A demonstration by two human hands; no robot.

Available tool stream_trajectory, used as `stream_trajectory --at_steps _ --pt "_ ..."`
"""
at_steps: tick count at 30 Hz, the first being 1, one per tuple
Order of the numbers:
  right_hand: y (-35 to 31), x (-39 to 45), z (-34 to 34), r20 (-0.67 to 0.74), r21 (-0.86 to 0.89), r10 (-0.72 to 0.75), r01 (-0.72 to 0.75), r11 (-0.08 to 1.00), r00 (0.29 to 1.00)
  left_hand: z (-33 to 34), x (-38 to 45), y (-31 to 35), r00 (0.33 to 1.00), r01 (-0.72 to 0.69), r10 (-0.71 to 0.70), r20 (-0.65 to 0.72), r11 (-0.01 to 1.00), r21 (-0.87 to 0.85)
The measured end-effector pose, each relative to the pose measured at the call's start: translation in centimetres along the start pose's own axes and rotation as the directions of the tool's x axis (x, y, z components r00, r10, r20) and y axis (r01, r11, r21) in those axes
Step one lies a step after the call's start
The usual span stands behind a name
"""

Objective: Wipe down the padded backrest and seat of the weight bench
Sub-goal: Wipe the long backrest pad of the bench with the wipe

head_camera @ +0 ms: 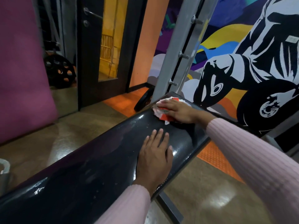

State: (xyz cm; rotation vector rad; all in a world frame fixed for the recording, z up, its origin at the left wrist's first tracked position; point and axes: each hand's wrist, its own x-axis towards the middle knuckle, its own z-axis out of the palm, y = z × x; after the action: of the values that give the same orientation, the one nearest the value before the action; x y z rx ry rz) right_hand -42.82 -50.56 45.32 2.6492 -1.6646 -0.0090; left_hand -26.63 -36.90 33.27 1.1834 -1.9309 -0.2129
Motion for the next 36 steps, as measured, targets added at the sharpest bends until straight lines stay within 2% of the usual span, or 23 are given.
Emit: stream_trajectory --at_steps 2,4,5,8,11,14,15,17,20,22,25,28,31,34,36 --pt "1.4 0.3 -0.9 -0.055 0.048 0.159 -0.156 0.987 0.986 0.1 -0.1 -0.1 1.000 0.003 -0.003 0.000 1.000 0.004" --pt "1.5 2.3 -0.9 -0.058 -0.026 0.289 -0.290 0.957 0.956 0.2 -0.1 0.0 1.000 0.006 -0.006 -0.006 0.999 0.032" --pt "0.9 3.5 -0.7 -0.018 -0.085 0.308 -0.309 0.947 0.951 0.2 -0.1 0.0 1.000 0.007 -0.006 -0.011 0.999 0.042" --pt "-1.7 5.1 0.6 0.040 -0.122 0.275 -0.269 0.956 0.961 0.3 -0.1 -0.1 1.000 0.009 -0.009 -0.018 0.999 0.041" --pt "-3.8 1.7 1.5 -0.004 -0.150 0.117 -0.116 0.982 0.993 0.1 -0.1 0.1 1.000 0.009 -0.008 -0.026 1.000 0.019" --pt "-1.7 -1.8 1.4 -0.007 -0.105 0.005 -0.006 0.994 1.000 0.1 -0.2 0.1 0.999 -0.010 0.010 -0.032 1.000 0.006" --pt "-0.5 -2.2 1.0 -0.005 -0.083 0.026 -0.026 0.996 1.000 0.2 -0.2 0.0 0.999 -0.012 0.012 -0.036 1.000 0.001" --pt "1.3 -1.5 0.2 -0.042 -0.066 0.154 -0.157 0.985 0.987 0.3 -0.3 -0.1 0.999 -0.003 0.003 -0.047 1.000 -0.007" --pt "0.4 1.1 0.4 -0.057 -0.141 0.295 -0.300 0.943 0.954 0.4 -0.3 0.0 0.998 -0.004 0.002 -0.061 1.000 -0.021" --pt "-1.6 1.7 1.2 -0.029 -0.183 0.250 -0.251 0.951 0.968 0.4 -0.3 -0.1 0.998 -0.006 0.004 -0.065 1.000 -0.023" --pt "-3.4 -1.2 1.7 -0.014 -0.192 0.093 -0.094 0.977 0.996 0.4 -0.3 -0.1 0.996 0.003 -0.008 -0.088 0.999 -0.053" --pt "-1.6 -5.1 1.3 -0.003 -0.147 0.022 -0.023 0.989 1.000 0.3 -0.4 -0.1 0.996 -0.010 0.005 -0.092 0.998 -0.058" --pt "0.8 -5.1 0.3 -0.010 -0.108 0.131 -0.131 0.985 0.991 0.4 -0.4 -0.2 0.994 -0.023 0.016 -0.104 0.997 -0.067" --pt "-0.6 -2.6 0.5 -0.032 -0.126 0.291 -0.293 0.948 0.956 0.4 -0.4 -0.2 0.994 -0.012 0.003 -0.111 0.997 -0.078" --pt "-2.8 -2.3 1.0 -0.020 -0.164 0.253 -0.253 0.953 0.967 0.3 -0.4 0.0 0.994 -0.018 0.009 -0.112 0.997 -0.079"
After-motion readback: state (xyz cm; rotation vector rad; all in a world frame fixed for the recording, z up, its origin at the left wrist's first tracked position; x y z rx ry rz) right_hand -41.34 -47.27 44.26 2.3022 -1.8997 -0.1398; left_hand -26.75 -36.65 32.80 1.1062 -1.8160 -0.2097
